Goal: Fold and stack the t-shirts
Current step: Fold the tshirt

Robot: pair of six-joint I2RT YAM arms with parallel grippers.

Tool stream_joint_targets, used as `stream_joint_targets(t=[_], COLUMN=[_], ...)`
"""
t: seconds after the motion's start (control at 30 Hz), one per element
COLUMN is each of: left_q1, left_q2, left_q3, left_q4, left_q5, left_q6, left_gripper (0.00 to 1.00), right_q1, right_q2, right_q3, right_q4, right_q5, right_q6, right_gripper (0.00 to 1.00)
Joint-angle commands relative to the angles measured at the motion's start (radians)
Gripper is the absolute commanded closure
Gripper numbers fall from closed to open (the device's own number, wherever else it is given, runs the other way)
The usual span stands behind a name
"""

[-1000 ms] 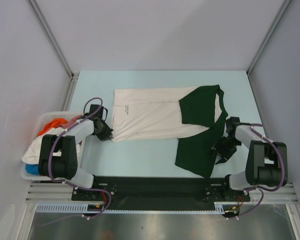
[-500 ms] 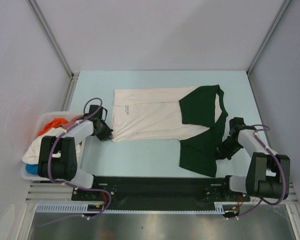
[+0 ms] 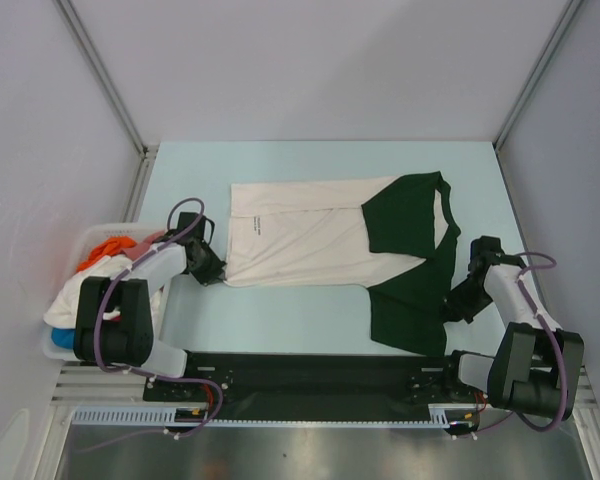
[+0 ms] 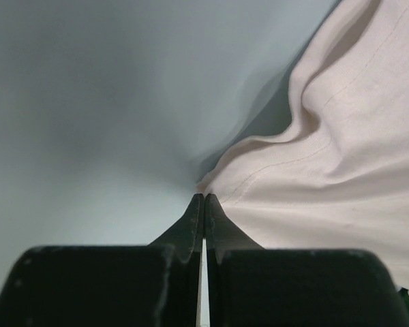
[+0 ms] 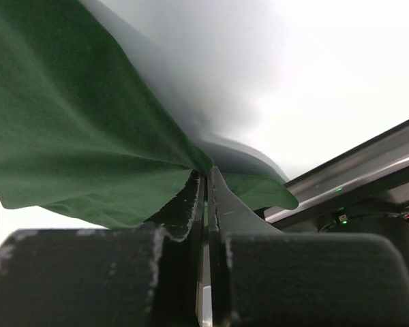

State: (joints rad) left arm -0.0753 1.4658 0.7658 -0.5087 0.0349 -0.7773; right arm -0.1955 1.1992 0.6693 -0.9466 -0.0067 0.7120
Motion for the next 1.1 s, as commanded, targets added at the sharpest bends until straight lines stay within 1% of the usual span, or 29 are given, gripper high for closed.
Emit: stream_joint_targets(t=[0.0, 0.07, 0.2, 0.23, 0.3, 0.33, 0.47, 0.57, 0.63, 0.67, 0.77, 0.83, 0.87, 0.9, 0.93, 0.97, 1.07], left_q1=[0.005, 0.000, -0.029, -0.037, -0.046, -0.049, -0.050, -0.050, -0.049, -0.049, -0.049, -0.044, -0.041, -0.038, -0.031, -0.023, -0.001], left_q2=[-0.024, -0.041, -0.067, -0.071, -0.078, -0.081, -0.070, -0.045, -0.009, 0.004, 0.066, 0.115, 0.129, 0.143, 0.169, 0.180, 0.237], left_q3=[-0.036, -0.045, -0.057, -0.059, -0.063, -0.063, -0.031, 0.033, 0.102, 0.153, 0.223, 0.288, 0.323, 0.343, 0.377, 0.391, 0.441], left_q4=[-0.086, -0.091, -0.111, -0.117, -0.126, -0.128, -0.137, -0.143, -0.152, -0.163, -0.166, -0.174, -0.178, -0.179, -0.185, -0.185, -0.186], left_q5=[0.039, 0.057, 0.079, 0.086, 0.106, 0.109, 0.088, 0.050, 0.017, 0.011, 0.003, 0.003, 0.003, 0.003, -0.001, 0.003, 0.010], left_q6=[-0.007, -0.004, -0.004, -0.005, -0.014, -0.016, -0.016, -0.002, 0.007, 0.016, 0.029, 0.027, 0.027, 0.029, 0.029, 0.029, 0.029], left_gripper=[1.00, 1.00, 1.00, 1.00, 1.00, 1.00, 1.00, 1.00, 1.00, 1.00, 1.00, 1.00, 1.00, 1.00, 1.00, 1.00, 1.00], right_q1=[-0.002, 0.010, 0.042, 0.044, 0.047, 0.048, 0.059, 0.062, 0.062, 0.062, 0.054, 0.045, 0.041, 0.041, 0.042, 0.042, 0.042], right_q2=[0.003, 0.003, 0.025, 0.034, 0.075, 0.095, 0.171, 0.229, 0.267, 0.281, 0.347, 0.393, 0.442, 0.466, 0.524, 0.551, 0.626], right_q3=[0.047, 0.071, 0.191, 0.247, 0.311, 0.367, 0.466, 0.524, 0.555, 0.602, 0.685, 0.769, 0.798, 0.858, 0.919, 0.920, 1.036], right_q4=[-0.052, -0.052, -0.049, -0.047, -0.047, -0.047, -0.049, -0.029, -0.011, -0.008, -0.006, -0.006, -0.009, -0.009, -0.017, -0.020, -0.046], right_q5=[0.025, 0.020, 0.016, 0.016, -0.013, -0.015, -0.044, -0.073, -0.081, -0.082, -0.076, -0.090, -0.108, -0.124, -0.143, -0.150, -0.156], right_q6=[-0.045, -0.062, -0.114, -0.129, -0.154, -0.161, -0.216, -0.235, -0.247, -0.250, -0.258, -0.266, -0.266, -0.267, -0.275, -0.278, -0.289], right_gripper=[1.00, 1.00, 1.00, 1.00, 1.00, 1.00, 1.00, 1.00, 1.00, 1.00, 1.00, 1.00, 1.00, 1.00, 1.00, 1.00, 1.00])
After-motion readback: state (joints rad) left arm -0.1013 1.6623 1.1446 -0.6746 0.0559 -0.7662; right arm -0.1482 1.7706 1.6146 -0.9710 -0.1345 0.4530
